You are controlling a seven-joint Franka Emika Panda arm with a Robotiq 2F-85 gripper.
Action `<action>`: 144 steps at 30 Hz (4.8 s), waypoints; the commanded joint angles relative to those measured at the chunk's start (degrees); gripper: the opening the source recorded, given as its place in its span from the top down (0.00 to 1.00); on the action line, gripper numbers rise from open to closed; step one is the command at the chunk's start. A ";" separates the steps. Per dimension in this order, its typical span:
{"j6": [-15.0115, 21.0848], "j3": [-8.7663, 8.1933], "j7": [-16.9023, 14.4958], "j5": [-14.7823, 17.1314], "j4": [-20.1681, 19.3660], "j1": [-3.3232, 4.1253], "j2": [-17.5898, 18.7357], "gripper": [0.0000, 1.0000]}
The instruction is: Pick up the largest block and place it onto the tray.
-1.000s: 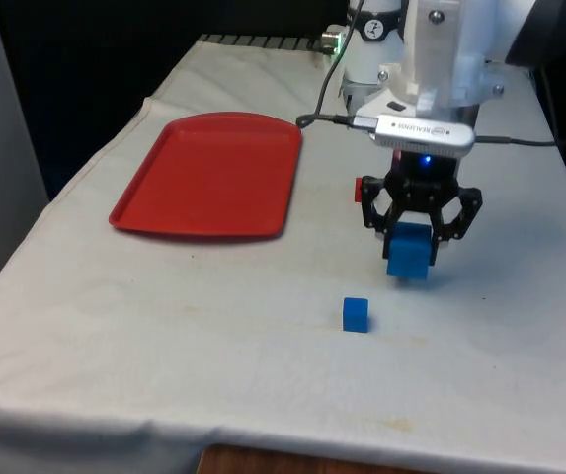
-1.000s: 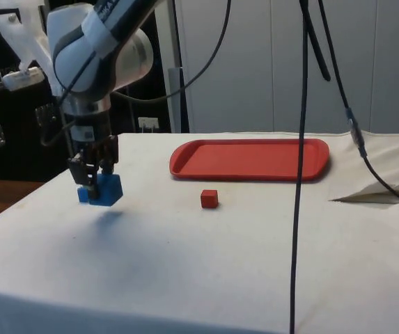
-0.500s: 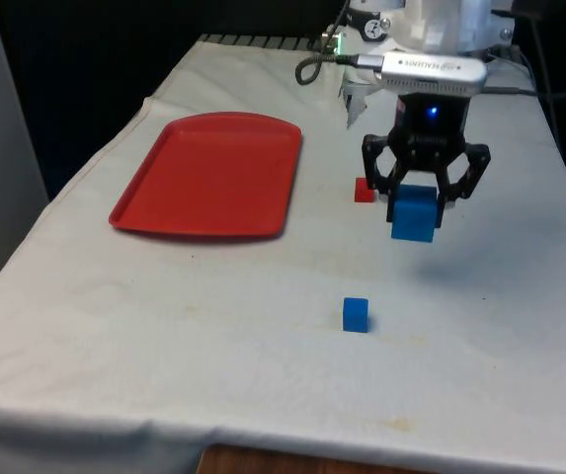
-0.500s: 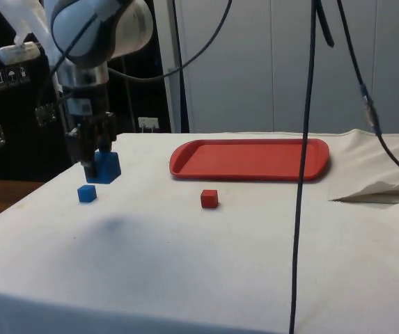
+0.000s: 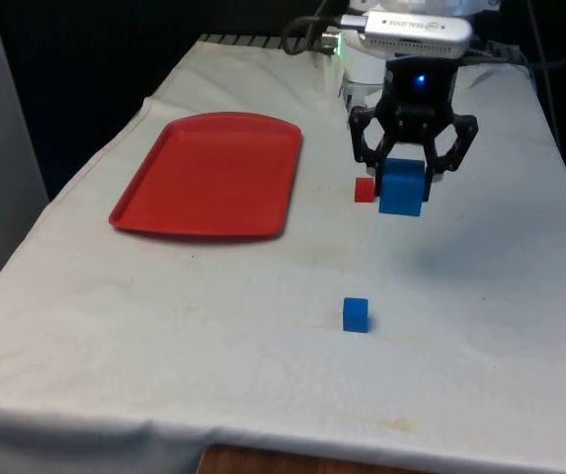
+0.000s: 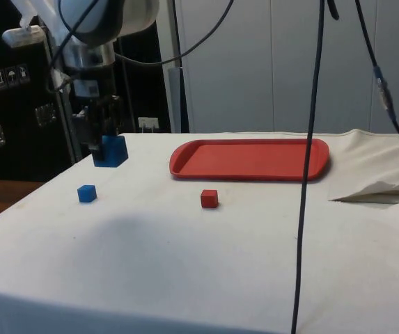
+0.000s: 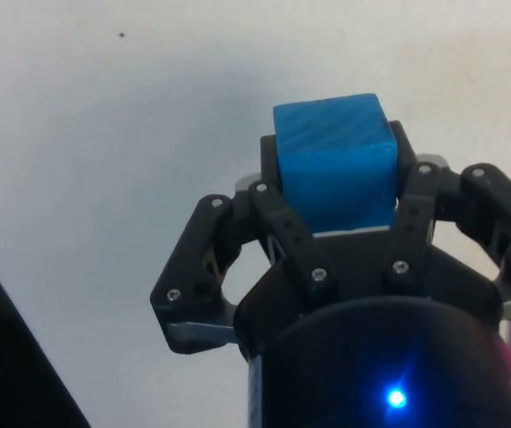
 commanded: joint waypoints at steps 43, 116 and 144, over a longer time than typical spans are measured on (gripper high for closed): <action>6.93 -8.59 -14.90 2.18 -16.67 -0.97 -6.59 1.00; 10.20 -22.46 -62.11 40.39 -20.80 -6.99 10.89 1.00; 9.34 -24.87 -61.42 39.42 -21.08 -5.27 9.74 0.00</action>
